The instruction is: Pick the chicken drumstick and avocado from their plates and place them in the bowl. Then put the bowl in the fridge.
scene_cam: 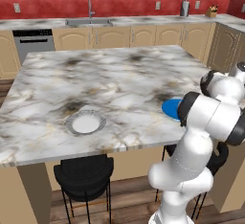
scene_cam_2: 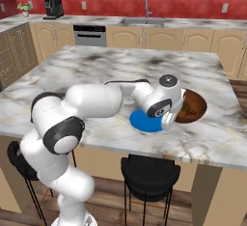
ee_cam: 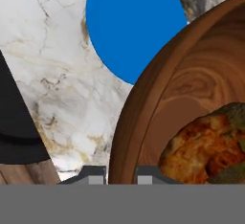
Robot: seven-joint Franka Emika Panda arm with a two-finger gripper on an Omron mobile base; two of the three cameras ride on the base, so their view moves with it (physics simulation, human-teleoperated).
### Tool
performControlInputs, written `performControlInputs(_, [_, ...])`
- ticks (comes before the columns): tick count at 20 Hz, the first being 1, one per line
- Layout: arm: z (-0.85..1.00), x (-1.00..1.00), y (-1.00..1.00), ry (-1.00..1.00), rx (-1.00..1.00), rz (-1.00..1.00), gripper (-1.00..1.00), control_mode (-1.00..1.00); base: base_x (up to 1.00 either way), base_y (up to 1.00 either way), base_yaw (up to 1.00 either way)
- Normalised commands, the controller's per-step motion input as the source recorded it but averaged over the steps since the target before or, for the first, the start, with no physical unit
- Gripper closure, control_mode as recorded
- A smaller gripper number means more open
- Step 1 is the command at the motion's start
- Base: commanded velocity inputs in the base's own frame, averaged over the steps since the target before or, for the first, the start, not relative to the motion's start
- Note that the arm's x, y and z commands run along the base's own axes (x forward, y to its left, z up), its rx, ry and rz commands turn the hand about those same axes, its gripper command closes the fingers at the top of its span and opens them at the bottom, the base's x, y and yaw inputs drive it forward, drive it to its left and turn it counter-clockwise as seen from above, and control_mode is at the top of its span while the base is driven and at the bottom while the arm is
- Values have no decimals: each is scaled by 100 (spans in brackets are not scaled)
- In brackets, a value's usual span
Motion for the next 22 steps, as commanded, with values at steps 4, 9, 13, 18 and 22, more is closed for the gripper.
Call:
performControlInputs(4, [15, -45, 56, 0, -11, 8, 100, -100, 0, 0, 0])
performControlInputs(9, [20, -36, 56, 0, -2, 0, 100, -100, 0, 0, 0])
performControlInputs(13, [25, -28, 63, 0, 0, 0, 100, -100, 0, 0, 0])
performControlInputs(18, [20, -24, 60, 0, 0, 1, 100, -100, 0, 0, 0])
performControlInputs(22, [10, -25, 58, 0, 0, 0, 100, -100, 0, 0, 0])
